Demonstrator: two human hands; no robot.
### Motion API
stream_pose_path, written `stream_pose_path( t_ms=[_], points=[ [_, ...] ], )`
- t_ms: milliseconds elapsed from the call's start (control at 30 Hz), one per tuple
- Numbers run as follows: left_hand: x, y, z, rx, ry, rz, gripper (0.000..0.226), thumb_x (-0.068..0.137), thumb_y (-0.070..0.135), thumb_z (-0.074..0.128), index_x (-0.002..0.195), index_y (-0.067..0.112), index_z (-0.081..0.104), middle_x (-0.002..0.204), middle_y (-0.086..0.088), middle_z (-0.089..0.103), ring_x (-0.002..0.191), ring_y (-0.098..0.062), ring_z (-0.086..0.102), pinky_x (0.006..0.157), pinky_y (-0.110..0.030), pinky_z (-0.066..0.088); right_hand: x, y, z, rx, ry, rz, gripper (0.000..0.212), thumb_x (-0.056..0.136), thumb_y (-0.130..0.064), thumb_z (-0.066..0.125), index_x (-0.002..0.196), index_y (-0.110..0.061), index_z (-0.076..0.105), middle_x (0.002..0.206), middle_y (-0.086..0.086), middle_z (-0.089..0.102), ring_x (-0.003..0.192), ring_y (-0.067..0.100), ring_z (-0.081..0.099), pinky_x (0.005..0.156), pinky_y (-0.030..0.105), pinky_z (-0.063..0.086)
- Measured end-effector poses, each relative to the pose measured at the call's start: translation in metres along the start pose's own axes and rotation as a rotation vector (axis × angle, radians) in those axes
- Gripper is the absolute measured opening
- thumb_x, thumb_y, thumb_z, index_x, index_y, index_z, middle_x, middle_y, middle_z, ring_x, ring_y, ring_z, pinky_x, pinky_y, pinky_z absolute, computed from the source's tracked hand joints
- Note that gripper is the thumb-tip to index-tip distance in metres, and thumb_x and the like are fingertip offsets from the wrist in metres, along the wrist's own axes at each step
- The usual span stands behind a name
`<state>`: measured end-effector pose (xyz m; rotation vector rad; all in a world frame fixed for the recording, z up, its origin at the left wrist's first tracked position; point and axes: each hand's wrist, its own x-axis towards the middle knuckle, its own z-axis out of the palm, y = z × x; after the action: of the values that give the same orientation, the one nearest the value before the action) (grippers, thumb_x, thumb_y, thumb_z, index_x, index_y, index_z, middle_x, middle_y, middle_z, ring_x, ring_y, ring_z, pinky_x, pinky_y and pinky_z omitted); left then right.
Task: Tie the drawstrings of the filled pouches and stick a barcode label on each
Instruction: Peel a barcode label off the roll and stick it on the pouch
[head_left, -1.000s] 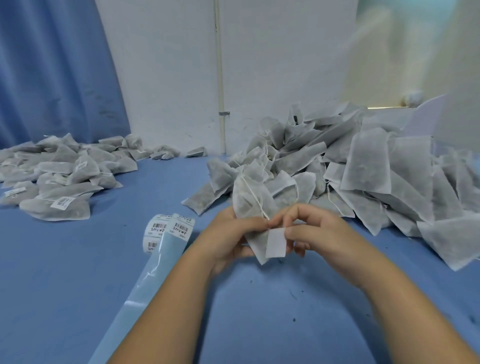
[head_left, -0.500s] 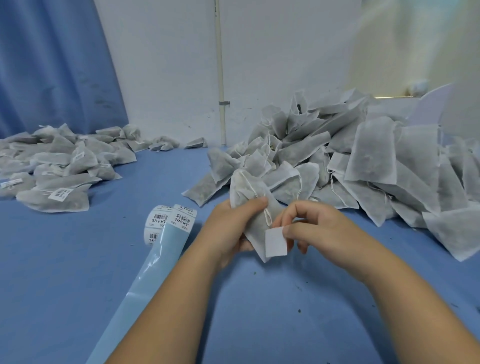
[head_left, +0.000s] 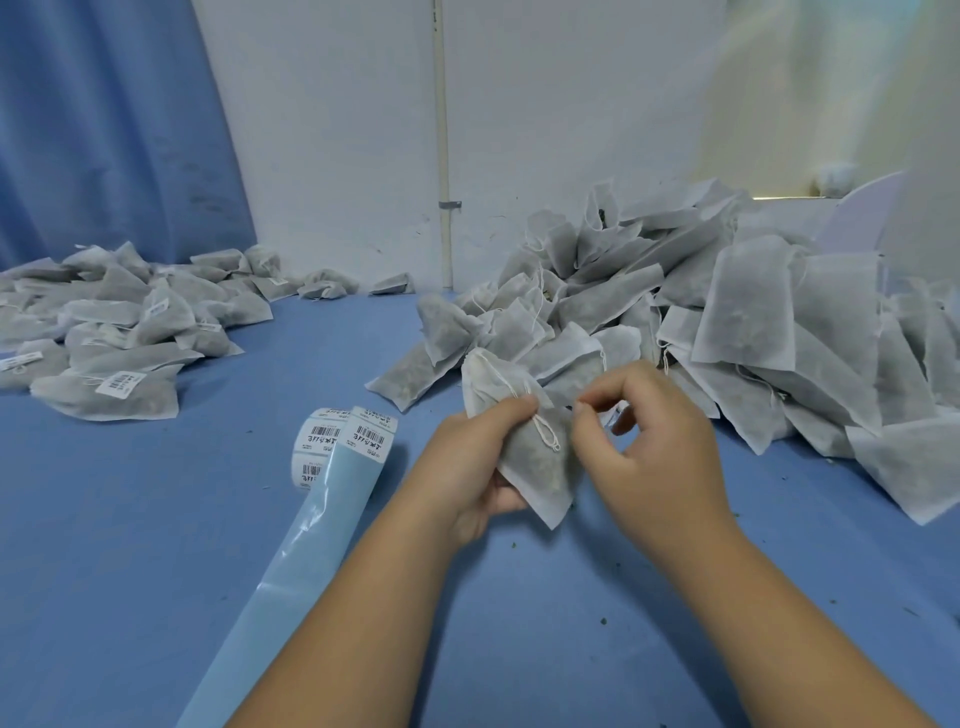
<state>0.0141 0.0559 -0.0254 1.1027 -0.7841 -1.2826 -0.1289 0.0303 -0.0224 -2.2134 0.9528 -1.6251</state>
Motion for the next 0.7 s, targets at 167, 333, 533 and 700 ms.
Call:
stream_pose_path(
  t_ms=[167,333,533,700],
  points=[
    [-0.0031,0.0017,0.0003,-0.027,-0.022,-0.009,0.022,0.092,0.019,0.062,0.105,0.004,0.072,0.095,-0.016,0.076,0.080,-0.025,0.075,0.060,-0.036,0.060,-0.0014,-0.0021,0.0017,-0.072,-0.103,-0.102,0.004,0.077,-0.014,0.060,0.076,-0.010,0.061,0.079,-0.002,0.060,0.079,0.018,0.055,0.071,0.029,0.042],
    [-0.0023,0.0014,-0.0008,-0.049,-0.025,-0.013,0.020,0.094,0.020,0.060,0.098,0.004,0.072,0.090,-0.016,0.075,0.079,-0.025,0.074,0.062,-0.038,0.061,-0.0013,-0.0018,0.0002,-0.120,-0.213,-0.204,0.002,0.075,-0.009,0.061,0.074,-0.009,0.059,0.077,-0.001,0.059,0.076,0.023,0.053,0.070,0.037,0.043],
    [-0.0031,0.0017,-0.0005,-0.062,-0.035,-0.009,0.021,0.095,0.018,0.058,0.103,0.002,0.070,0.092,-0.016,0.074,0.082,-0.027,0.073,0.068,-0.040,0.062,-0.0001,0.0006,-0.0023,-0.152,-0.336,-0.219,0.001,0.073,-0.012,0.060,0.073,-0.011,0.060,0.078,-0.002,0.059,0.077,0.023,0.053,0.074,0.039,0.044],
    [-0.0046,0.0014,-0.0011,-0.077,-0.088,0.015,0.024,0.096,0.015,0.059,0.112,-0.002,0.066,0.105,-0.022,0.073,0.093,-0.028,0.073,0.077,-0.041,0.062,-0.0007,0.0016,-0.0036,-0.100,-0.348,-0.175,0.009,0.075,-0.016,0.059,0.076,-0.014,0.068,0.074,-0.008,0.063,0.079,0.015,0.054,0.080,0.028,0.042]
  ],
)
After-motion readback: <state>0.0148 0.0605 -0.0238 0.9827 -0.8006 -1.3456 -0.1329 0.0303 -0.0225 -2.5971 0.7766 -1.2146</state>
